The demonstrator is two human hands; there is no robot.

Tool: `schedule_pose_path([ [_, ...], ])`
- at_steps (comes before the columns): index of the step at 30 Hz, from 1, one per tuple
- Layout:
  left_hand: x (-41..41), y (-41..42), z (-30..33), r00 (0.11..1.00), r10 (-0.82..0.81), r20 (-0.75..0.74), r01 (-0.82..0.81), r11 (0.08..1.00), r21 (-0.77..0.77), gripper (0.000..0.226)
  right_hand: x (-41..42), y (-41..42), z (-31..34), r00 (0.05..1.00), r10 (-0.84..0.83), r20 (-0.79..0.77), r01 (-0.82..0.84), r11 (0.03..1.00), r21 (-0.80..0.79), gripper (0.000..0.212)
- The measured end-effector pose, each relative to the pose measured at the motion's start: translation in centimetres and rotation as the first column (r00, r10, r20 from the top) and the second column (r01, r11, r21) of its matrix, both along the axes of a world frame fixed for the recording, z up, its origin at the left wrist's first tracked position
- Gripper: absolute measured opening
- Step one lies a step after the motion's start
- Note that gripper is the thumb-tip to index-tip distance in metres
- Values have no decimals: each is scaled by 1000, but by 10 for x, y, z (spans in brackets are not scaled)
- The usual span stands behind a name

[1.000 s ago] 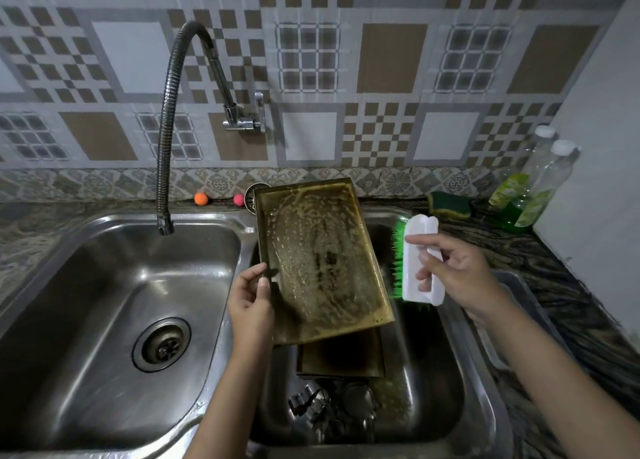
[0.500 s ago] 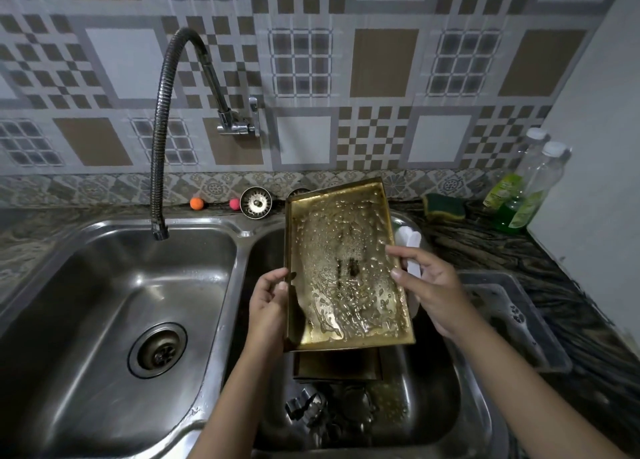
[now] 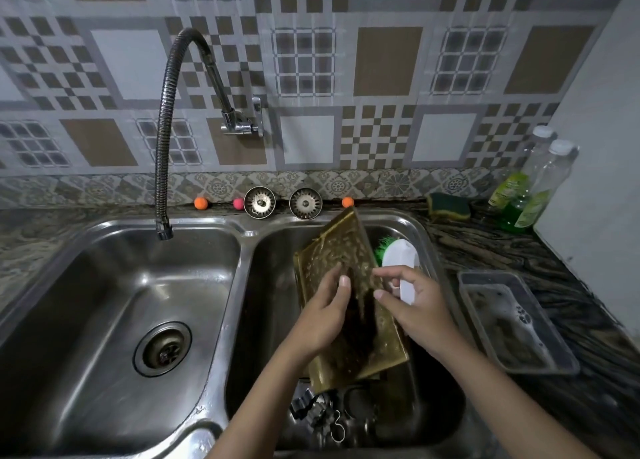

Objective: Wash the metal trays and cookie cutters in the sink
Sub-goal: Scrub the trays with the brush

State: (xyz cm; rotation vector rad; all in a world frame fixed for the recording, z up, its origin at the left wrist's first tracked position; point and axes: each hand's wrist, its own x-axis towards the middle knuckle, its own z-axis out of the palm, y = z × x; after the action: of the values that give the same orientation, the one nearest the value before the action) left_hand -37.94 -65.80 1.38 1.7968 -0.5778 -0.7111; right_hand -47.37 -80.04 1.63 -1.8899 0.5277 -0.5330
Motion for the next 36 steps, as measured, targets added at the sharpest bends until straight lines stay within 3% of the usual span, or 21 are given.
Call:
schedule_pose_path([
  [3,-4,0,3,995,5,-100,-24,983,-183,53,1,8,2,998,54,28,-54,999,-2,33],
  [6,-4,0,-3,978,-7,-209,-57,953,-298,52,3,16,1,987,121,105,-137,976,168,31],
  [9,-10,5,-7,978,90,-191,-152,927,-343,53,6,15,-1,981,150,122,-177,949,259,27],
  [13,-10,18,-14,988,152,-32,-155,935,-319,63,7,0,1,978,205,43,-209,969,135,28],
  [16,-9,23,-14,985,170,5,-157,922,-353,55,6,-15,10,970,240,-36,-243,962,-127,34],
  [20,-13,28,-16,992,124,-18,-122,915,-384,55,6,-34,32,971,151,-187,-226,842,-491,45],
  [23,-14,32,-19,996,86,-9,-83,920,-383,58,10,-47,43,960,189,-205,-269,823,-501,44],
  [27,-13,29,-18,998,47,-39,-59,914,-402,56,6,-35,46,955,249,-160,-291,889,-354,51],
  [30,-10,25,-15,996,84,-37,-92,902,-423,58,-1,0,30,939,308,-149,-342,834,-433,56],
  [32,-9,27,-15,993,105,-47,-115,894,-432,61,7,-9,25,960,271,-70,-272,847,-458,54],
  [36,-15,28,-21,998,56,-13,-57,911,-407,63,33,-44,30,999,-40,23,46,929,-368,51],
])
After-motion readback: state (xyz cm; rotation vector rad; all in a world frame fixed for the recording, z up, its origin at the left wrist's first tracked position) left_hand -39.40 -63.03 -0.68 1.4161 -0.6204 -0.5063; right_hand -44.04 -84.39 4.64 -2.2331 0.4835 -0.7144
